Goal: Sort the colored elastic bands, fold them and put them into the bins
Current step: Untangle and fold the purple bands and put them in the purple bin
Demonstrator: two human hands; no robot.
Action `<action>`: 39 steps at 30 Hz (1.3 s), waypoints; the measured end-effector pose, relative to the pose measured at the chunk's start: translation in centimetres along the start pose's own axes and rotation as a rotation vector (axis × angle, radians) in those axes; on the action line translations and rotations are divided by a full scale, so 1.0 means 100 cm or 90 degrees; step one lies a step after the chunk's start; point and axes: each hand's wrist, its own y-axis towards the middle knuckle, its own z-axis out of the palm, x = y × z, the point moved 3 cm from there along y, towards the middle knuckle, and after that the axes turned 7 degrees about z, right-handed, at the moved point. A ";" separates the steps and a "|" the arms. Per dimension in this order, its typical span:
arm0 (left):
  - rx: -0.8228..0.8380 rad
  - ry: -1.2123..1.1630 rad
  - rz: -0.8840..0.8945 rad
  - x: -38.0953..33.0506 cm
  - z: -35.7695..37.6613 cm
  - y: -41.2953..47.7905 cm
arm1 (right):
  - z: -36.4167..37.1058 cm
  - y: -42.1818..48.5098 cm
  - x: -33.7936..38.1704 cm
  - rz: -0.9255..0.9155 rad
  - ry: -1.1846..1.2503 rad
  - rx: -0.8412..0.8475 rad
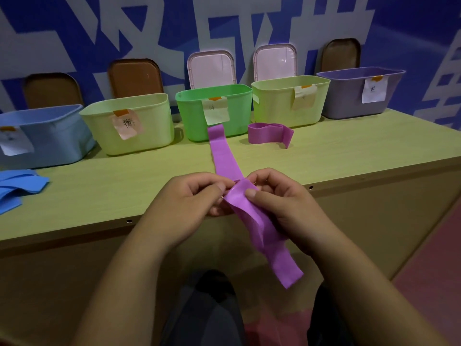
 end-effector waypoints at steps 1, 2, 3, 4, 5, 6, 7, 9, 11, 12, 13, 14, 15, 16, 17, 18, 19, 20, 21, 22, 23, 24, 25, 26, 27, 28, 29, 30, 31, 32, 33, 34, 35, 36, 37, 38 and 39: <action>-0.016 -0.019 -0.004 -0.001 0.000 0.001 | 0.001 -0.001 0.001 -0.003 0.002 -0.003; -0.025 -0.037 -0.006 -0.003 0.001 0.002 | 0.002 -0.001 0.001 -0.004 0.002 -0.003; -0.028 -0.046 -0.005 -0.003 0.002 0.003 | 0.004 -0.002 0.001 -0.005 0.001 0.001; -0.030 -0.048 -0.004 -0.005 0.003 0.003 | 0.005 -0.003 0.001 -0.007 0.000 0.003; -0.032 -0.041 0.000 -0.006 0.003 0.004 | 0.006 -0.003 0.001 -0.009 -0.001 0.003; -0.035 -0.023 0.006 -0.007 0.002 0.005 | 0.007 -0.003 0.000 -0.014 -0.004 0.002; -0.033 0.006 0.017 -0.008 0.001 0.006 | 0.008 -0.003 0.000 -0.019 -0.009 0.001; -0.020 0.063 0.033 -0.011 -0.002 0.008 | 0.009 -0.003 -0.002 -0.026 -0.026 -0.003; -0.007 0.085 0.048 -0.016 -0.003 0.008 | 0.008 -0.003 -0.003 -0.033 -0.081 -0.018; -0.001 0.085 0.055 -0.019 -0.004 0.008 | 0.008 -0.003 -0.004 -0.042 -0.110 -0.027; 0.004 0.094 0.066 -0.022 -0.006 0.009 | 0.007 -0.003 -0.003 -0.051 -0.129 -0.033; 0.009 0.116 0.082 -0.026 -0.008 0.010 | 0.007 -0.003 -0.003 -0.058 -0.140 -0.038; 0.016 0.147 0.101 -0.029 -0.010 0.012 | 0.006 -0.004 -0.003 -0.064 -0.146 -0.042; 0.024 0.177 0.121 -0.032 -0.013 0.013 | 0.006 -0.005 -0.002 -0.069 -0.149 -0.045; 0.031 0.202 0.141 -0.035 -0.015 0.014 | 0.005 -0.006 -0.001 -0.074 -0.157 -0.048; 0.034 0.222 0.160 -0.039 -0.017 0.014 | 0.004 -0.007 0.001 -0.081 -0.176 -0.050; 0.033 0.238 0.176 -0.042 -0.020 0.015 | 0.004 -0.008 0.003 -0.087 -0.205 -0.051; 0.033 0.253 0.190 -0.046 -0.022 0.015 | 0.003 -0.009 0.006 -0.093 -0.235 -0.054; 0.033 0.269 0.206 -0.051 -0.023 0.016 | 0.003 -0.010 0.009 -0.097 -0.259 -0.060; 0.034 0.284 0.220 -0.055 -0.025 0.016 | 0.002 -0.010 0.012 -0.100 -0.278 -0.068; 0.035 0.294 0.233 -0.060 -0.026 0.017 | 0.002 -0.010 0.015 -0.101 -0.292 -0.074; 0.037 0.300 0.246 -0.065 -0.028 0.019 | 0.003 -0.009 0.017 -0.103 -0.304 -0.078; 0.039 0.306 0.255 -0.071 -0.029 0.020 | 0.003 -0.007 0.021 -0.105 -0.313 -0.077; 0.043 0.312 0.263 -0.076 -0.030 0.021 | 0.005 -0.006 0.024 -0.111 -0.319 -0.071; 0.048 0.315 0.268 -0.081 -0.031 0.023 | 0.006 -0.004 0.028 -0.119 -0.322 -0.060; 0.052 0.310 0.272 -0.086 -0.032 0.024 | 0.009 -0.002 0.032 -0.127 -0.321 -0.043; 0.057 0.300 0.276 -0.091 -0.033 0.025 | 0.013 0.000 0.037 -0.132 -0.311 -0.018; 0.060 0.289 0.280 -0.096 -0.034 0.026 | 0.017 0.001 0.042 -0.135 -0.289 0.013; 0.062 0.280 0.282 -0.100 -0.035 0.026 | 0.023 0.003 0.046 -0.132 -0.255 0.045; 0.061 0.273 0.283 -0.105 -0.036 0.027 | 0.029 0.004 0.051 -0.124 -0.219 0.069; 0.058 0.266 0.286 -0.109 -0.038 0.027 | 0.034 0.006 0.055 -0.116 -0.188 0.083; 0.055 0.260 0.291 -0.113 -0.040 0.028 | 0.039 0.007 0.059 -0.108 -0.161 0.092; 0.053 0.253 0.296 -0.117 -0.042 0.028 | 0.044 0.009 0.061 -0.098 -0.134 0.103; 0.052 0.248 0.299 -0.119 -0.044 0.028 | 0.048 0.010 0.062 -0.088 -0.103 0.116; 0.049 0.247 0.301 -0.121 -0.047 0.029 | 0.051 0.011 0.063 -0.081 -0.069 0.129; 0.047 0.250 0.302 -0.123 -0.049 0.029 | 0.055 0.011 0.063 -0.077 -0.037 0.142; 0.042 0.252 0.301 -0.123 -0.051 0.030 | 0.057 0.010 0.063 -0.072 -0.014 0.150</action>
